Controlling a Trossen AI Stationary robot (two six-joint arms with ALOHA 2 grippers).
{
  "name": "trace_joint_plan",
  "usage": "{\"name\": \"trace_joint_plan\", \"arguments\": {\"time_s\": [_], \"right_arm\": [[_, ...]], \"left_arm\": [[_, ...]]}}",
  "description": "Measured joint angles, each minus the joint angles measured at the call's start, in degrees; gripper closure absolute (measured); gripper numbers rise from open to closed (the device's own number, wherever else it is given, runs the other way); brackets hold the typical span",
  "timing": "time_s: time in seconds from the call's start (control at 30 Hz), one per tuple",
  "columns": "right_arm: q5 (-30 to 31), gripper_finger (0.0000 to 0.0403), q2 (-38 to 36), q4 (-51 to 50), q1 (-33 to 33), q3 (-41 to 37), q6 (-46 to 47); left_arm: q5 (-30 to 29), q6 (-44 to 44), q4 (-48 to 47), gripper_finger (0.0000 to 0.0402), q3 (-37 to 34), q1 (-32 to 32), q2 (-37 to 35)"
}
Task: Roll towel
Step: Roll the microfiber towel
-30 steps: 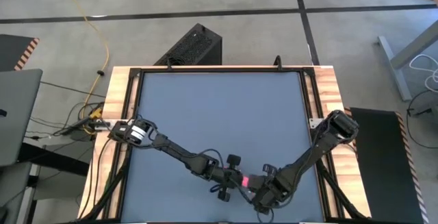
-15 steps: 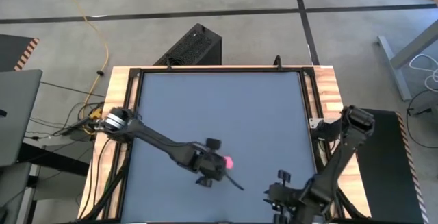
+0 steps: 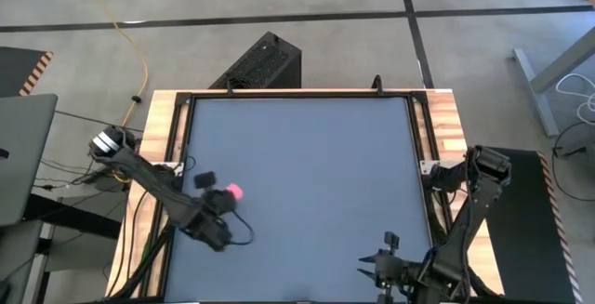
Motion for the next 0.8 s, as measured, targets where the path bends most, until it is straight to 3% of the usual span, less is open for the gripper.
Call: {"name": "trace_joint_plan", "arguments": {"time_s": [0.27, 0.4, 0.6, 0.8], "right_arm": [[-0.01, 0.0269, 0.00, -0.15, -3.48, -0.02, -1.70], [-0.19, 0.0269, 0.00, -0.21, -4.65, -0.02, -2.11], [-2.79, 0.0269, 0.00, 0.19, -5.17, -0.02, -2.99], [-3.89, 0.0269, 0.00, 0.50, -5.17, -0.02, -2.23]], "left_arm": [[6.99, -20.23, -3.48, 0.0397, -12.57, -8.41, -3.51], [9.37, -26.20, 3.43, 0.0397, -16.30, -11.52, -0.18], [7.78, -30.27, 14.75, 0.0397, -15.50, -13.70, 10.05], [5.67, -38.46, 10.09, 0.0391, -7.99, -13.60, 18.26]]}}
